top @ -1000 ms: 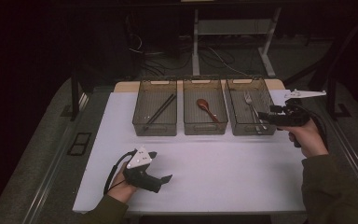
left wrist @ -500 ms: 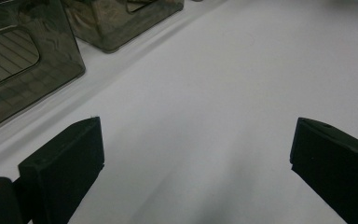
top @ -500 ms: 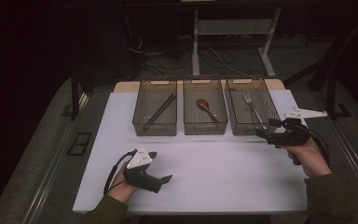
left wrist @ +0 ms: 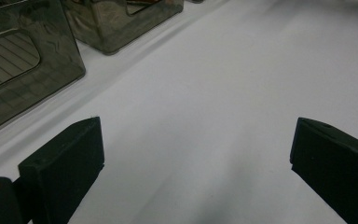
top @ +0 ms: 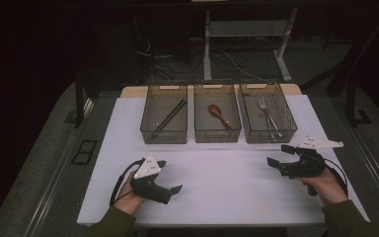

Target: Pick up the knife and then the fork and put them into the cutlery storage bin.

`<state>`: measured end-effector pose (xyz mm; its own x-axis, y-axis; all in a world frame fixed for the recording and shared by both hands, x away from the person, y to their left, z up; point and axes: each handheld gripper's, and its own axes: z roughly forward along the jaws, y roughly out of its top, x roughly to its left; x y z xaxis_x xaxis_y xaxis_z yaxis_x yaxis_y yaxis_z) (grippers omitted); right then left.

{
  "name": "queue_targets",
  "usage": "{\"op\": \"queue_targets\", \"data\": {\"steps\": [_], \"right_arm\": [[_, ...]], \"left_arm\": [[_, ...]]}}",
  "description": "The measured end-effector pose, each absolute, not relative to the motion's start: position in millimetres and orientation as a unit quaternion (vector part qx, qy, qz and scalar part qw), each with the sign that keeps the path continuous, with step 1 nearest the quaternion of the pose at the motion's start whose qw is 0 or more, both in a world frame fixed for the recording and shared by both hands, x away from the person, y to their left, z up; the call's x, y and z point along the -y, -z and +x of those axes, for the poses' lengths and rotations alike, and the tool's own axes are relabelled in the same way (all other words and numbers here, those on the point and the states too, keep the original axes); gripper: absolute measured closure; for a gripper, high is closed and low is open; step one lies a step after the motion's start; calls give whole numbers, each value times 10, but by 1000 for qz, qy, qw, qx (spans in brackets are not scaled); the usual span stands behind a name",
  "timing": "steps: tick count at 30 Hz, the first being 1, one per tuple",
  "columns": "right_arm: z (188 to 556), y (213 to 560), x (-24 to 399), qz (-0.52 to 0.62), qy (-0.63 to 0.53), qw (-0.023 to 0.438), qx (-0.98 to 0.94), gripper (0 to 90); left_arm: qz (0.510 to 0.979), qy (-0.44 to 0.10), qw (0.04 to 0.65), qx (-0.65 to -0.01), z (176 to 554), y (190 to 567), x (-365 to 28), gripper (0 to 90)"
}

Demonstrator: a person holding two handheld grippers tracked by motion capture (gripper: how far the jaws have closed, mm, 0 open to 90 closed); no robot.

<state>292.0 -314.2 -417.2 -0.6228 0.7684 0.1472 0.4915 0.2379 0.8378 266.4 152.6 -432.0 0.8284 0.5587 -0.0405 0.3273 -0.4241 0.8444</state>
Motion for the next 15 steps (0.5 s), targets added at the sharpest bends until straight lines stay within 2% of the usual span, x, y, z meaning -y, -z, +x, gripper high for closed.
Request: {"op": "queue_targets", "data": {"steps": [15], "right_arm": [[2614,4368,2961,382,-460,133,-790,173]], "left_arm": [[837,-125,465,-261,2661,4317,-1528,24]]}}
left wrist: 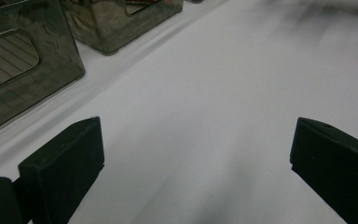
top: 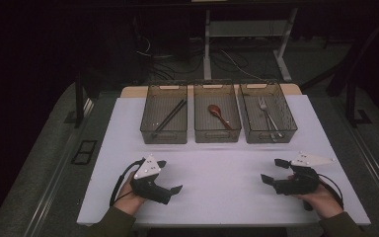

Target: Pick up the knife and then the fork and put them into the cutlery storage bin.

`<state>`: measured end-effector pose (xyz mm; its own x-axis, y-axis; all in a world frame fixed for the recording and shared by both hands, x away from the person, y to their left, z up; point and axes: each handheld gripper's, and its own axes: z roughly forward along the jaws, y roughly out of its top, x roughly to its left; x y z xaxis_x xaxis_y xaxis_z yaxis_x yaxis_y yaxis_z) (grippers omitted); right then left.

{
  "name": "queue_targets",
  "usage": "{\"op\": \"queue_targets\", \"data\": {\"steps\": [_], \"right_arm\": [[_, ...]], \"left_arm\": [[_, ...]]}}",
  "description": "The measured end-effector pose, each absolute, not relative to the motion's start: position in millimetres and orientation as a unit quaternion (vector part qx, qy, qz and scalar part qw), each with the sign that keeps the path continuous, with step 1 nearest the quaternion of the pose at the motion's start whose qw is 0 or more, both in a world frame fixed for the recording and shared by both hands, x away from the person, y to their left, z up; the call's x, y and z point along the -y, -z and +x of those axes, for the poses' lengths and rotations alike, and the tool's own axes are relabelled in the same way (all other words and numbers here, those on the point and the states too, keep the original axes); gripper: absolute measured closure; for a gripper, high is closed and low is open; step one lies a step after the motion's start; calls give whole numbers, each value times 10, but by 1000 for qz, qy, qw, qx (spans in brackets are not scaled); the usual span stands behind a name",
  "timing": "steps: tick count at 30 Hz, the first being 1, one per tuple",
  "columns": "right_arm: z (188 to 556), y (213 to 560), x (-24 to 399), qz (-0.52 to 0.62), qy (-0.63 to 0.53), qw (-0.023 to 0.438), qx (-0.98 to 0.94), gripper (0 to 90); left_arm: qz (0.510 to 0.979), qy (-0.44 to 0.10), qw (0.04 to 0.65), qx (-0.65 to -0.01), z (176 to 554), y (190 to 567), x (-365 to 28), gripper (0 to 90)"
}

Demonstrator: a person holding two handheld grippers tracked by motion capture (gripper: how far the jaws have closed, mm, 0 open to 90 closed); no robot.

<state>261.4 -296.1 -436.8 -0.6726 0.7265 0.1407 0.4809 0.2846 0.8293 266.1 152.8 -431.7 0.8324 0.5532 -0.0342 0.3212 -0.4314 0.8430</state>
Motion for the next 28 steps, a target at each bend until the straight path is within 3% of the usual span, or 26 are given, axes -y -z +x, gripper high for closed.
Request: {"op": "queue_targets", "data": {"steps": [2,28], "right_arm": [[2604,4389,2931,376,-458,128,-796,126],[2582,4443,2856,367,-455,130,-801,125]], "left_arm": [[837,-125,464,-261,2658,4316,-1530,23],[837,-128,463,-263,2652,4313,-1540,24]]}}
